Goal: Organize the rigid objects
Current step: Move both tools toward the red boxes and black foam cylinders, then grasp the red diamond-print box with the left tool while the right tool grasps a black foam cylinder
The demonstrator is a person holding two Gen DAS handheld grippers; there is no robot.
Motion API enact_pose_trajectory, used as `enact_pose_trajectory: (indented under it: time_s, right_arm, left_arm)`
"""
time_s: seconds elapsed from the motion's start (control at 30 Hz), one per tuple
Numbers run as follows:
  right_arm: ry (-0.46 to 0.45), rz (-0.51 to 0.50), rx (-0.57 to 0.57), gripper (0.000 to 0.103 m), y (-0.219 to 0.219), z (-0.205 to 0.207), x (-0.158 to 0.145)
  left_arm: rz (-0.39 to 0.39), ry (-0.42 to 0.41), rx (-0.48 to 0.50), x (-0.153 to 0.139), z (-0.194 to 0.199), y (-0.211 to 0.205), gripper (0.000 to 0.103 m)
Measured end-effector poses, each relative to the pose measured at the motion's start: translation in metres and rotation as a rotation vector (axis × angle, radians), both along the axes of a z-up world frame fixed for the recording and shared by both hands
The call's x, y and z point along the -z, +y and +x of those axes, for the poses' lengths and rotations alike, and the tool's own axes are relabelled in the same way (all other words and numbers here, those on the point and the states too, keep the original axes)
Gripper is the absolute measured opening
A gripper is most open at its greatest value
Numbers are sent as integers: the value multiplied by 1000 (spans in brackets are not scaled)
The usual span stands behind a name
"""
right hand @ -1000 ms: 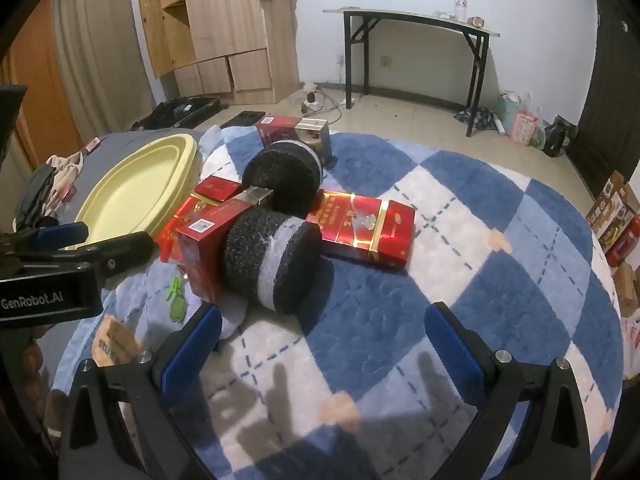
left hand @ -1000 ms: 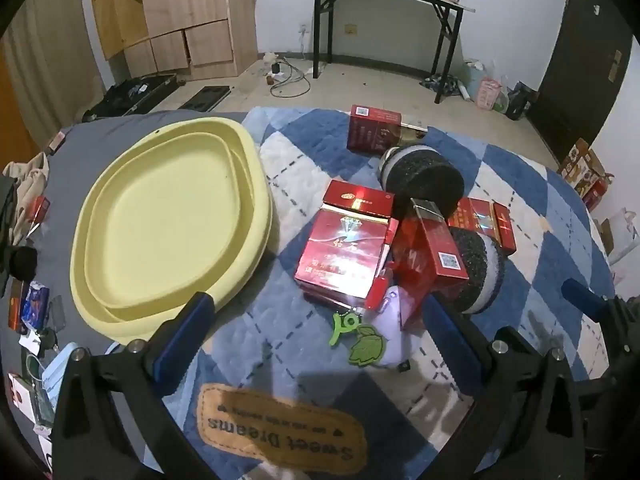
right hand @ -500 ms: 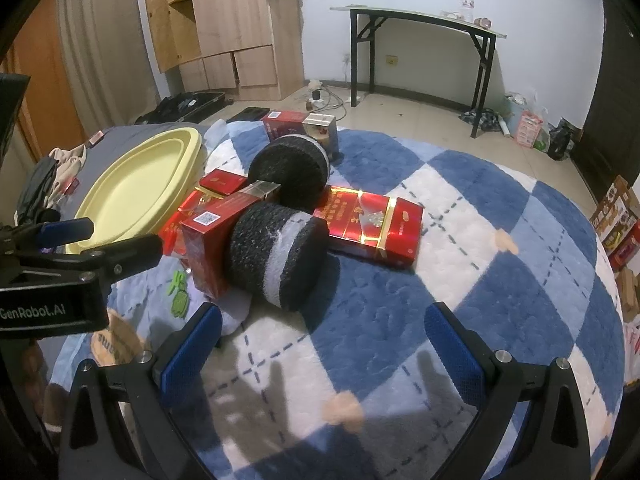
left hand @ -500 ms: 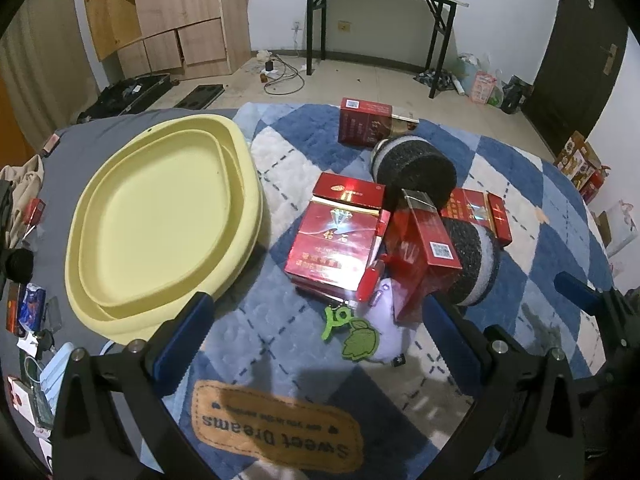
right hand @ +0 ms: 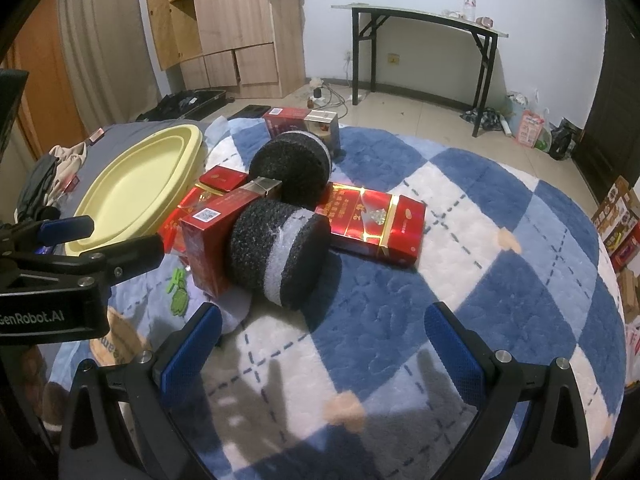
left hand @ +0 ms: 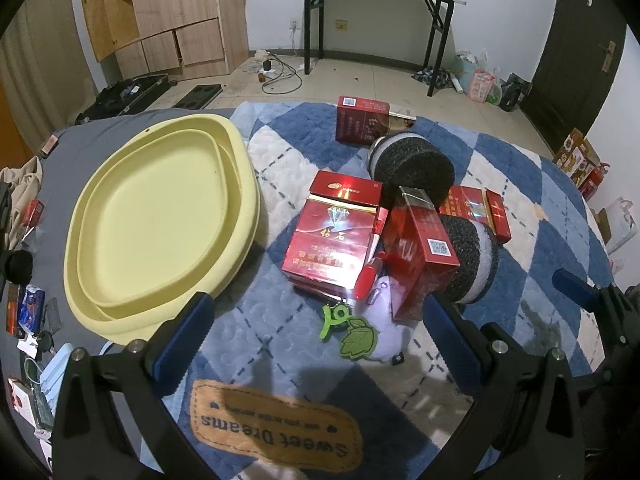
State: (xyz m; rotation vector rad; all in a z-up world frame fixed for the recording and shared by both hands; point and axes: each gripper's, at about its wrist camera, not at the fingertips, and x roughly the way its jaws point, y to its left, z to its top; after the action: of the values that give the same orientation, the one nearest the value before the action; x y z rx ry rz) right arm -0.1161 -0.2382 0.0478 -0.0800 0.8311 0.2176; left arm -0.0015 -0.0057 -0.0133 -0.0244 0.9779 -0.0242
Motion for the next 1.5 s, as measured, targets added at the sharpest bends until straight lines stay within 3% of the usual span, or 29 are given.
enact_pose_trajectory:
  time_s: [0.47,0.6,0.97,1.2,1.37,1.5]
  right_arm:
    - [-1,-2,-1,102,0,0,0]
    - [1,-2,-1,102,0,0,0]
    - [6,6,-6,103,-2,1,2]
    - [35,80,-14,103,0,10,10]
    - [32,113,35,103,-2,21,13]
    - [47,149,58,102,-3,31,15]
  left_arm:
    - [21,-7,9,1,-1,-4,103]
    - [-37,5,-2,2,-1,2,103]
    - [6,22,13,1,4,13,103]
    - [40,70,80,6,25,12,103]
    - [79,72,181,4,50,5,103]
    - [70,96,201,11,70,9,103]
